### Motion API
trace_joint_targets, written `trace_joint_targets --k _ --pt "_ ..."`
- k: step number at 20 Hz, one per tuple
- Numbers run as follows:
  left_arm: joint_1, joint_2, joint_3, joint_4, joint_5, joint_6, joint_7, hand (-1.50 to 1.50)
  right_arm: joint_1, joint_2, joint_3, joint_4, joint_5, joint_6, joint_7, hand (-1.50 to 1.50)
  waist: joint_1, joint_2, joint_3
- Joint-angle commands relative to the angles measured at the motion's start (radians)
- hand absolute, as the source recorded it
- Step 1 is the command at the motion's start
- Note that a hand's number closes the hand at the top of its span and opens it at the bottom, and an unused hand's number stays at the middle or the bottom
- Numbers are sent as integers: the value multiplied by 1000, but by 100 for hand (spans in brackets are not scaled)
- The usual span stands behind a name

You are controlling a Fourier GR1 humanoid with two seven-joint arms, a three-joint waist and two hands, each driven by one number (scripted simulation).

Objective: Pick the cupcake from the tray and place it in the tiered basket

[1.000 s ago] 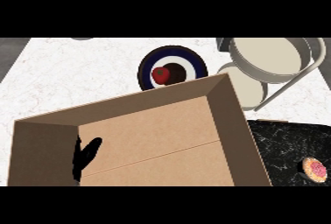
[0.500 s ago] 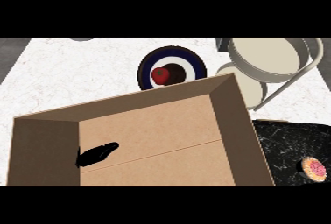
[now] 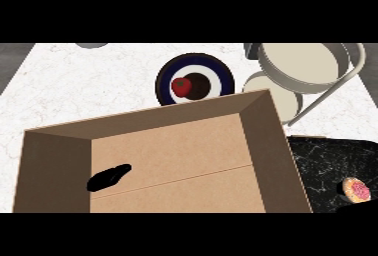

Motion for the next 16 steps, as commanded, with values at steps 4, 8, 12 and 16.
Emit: trace_joint_targets --k 4,8,12,16 --pt "38 -16 -25 -41 -18 -15 22 0 -122 70 46 77 34 71 221 -150 6 4 -3" --pt "10 -33 -11 -28 -13 -25 38 0 -125 71 15 131 -2 118 182 -150 -2 3 -3" --pt "-1 -30 -25 -67 -45 -4 62 0 -161 85 -40 222 -42 126 146 -150 0 4 -2" --pt "57 -27 7 -33 -26 -46 11 0 -54 100 -69 195 -44 112 74 -150 -12 1 -3"
